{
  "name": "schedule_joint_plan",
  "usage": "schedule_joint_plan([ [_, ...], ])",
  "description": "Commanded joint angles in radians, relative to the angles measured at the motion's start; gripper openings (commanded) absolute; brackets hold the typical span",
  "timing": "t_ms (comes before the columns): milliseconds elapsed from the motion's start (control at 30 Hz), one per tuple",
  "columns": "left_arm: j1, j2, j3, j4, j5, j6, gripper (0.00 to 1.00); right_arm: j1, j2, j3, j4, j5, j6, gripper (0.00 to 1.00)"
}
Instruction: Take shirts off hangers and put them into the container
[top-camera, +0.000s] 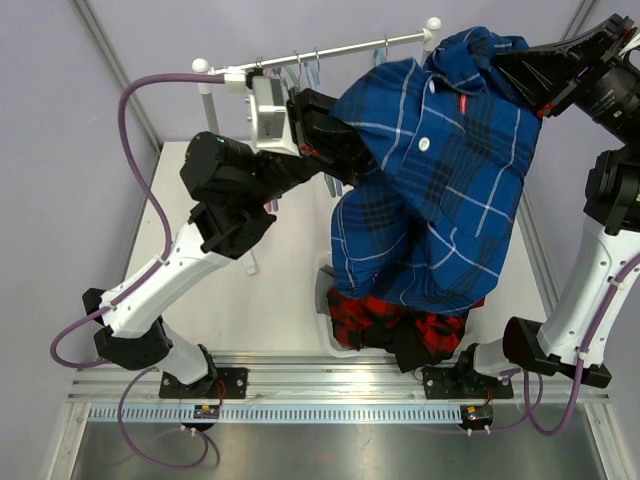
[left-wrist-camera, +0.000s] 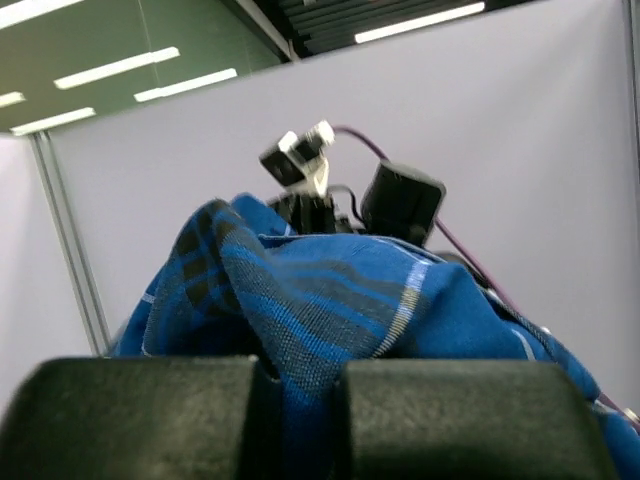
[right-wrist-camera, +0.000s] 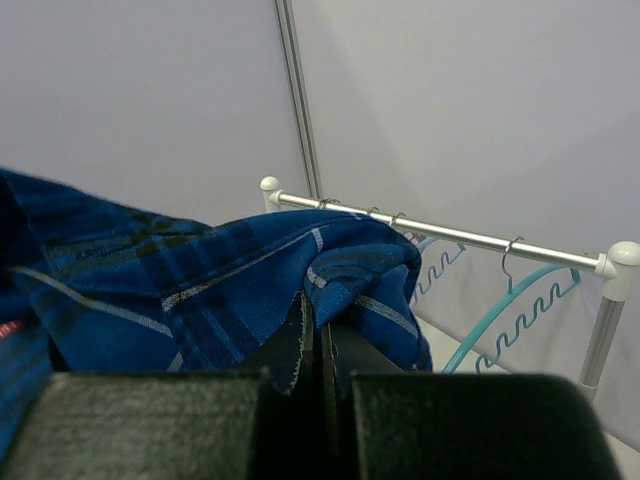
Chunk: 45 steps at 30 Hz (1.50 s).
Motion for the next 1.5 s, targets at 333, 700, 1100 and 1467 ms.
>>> schedule_joint_plan([
  [333, -0.001, -0.28, -0.718, 0.18, -0.121, -0.048, 0.0, -0.003, 0.092, 0.131, 0.401, -0.068, 0.42, 0.0],
  [700, 0.001, -0.248, -0.771, 0.229, -0.106, -0.066, 0.0, 0.004, 0.074, 0.122, 0.647, -0.051, 0.694, 0.0],
  [1100, 0.001, -0.303, -1.028, 0.269, -0.251, -0.088, 0.03, 0.053, -0.162, -0.54, 0.697, -0.234, 0.684, 0.0],
  [1467, 0.024, -0.411, -1.124, 0.051, -0.329, -0.109, 0.86, 0.21, -0.276, -0.9, -0.084, -0.145, -0.173, 0.0],
])
